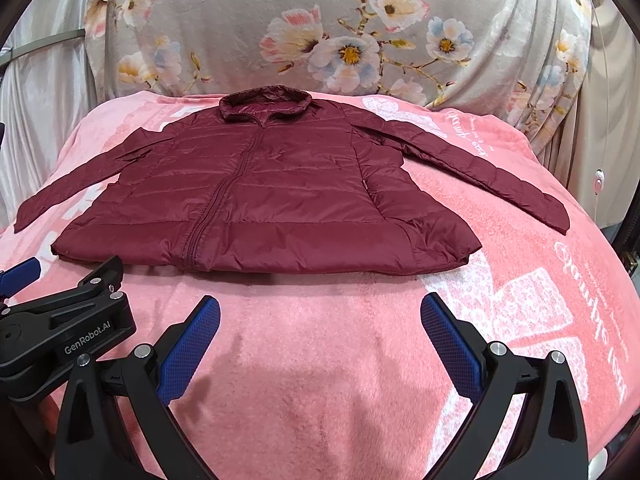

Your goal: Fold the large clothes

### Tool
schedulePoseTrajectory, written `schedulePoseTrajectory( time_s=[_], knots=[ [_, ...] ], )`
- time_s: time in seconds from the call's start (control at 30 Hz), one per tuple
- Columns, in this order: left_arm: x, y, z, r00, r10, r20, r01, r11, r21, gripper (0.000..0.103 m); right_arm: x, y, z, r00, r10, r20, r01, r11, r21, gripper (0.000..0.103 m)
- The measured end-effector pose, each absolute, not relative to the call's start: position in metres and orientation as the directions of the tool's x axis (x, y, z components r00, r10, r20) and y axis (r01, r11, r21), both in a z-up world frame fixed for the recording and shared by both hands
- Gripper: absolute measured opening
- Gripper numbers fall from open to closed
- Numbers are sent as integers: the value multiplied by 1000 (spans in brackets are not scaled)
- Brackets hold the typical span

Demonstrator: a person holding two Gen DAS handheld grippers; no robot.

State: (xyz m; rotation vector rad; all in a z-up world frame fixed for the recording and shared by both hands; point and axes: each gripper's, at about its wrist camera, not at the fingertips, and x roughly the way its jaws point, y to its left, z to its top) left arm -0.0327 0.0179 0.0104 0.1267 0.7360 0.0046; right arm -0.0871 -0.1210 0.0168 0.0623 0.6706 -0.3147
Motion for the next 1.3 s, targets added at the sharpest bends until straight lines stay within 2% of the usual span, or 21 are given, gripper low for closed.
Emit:
schedulePoseTrajectory(
  time_s=[1.3],
  knots=[
    [-28, 26, 6, 735, 63, -675, 24, 993, 119, 98, -81, -114, 11, 730, -256, -633, 298, 954, -42, 98]
  ],
)
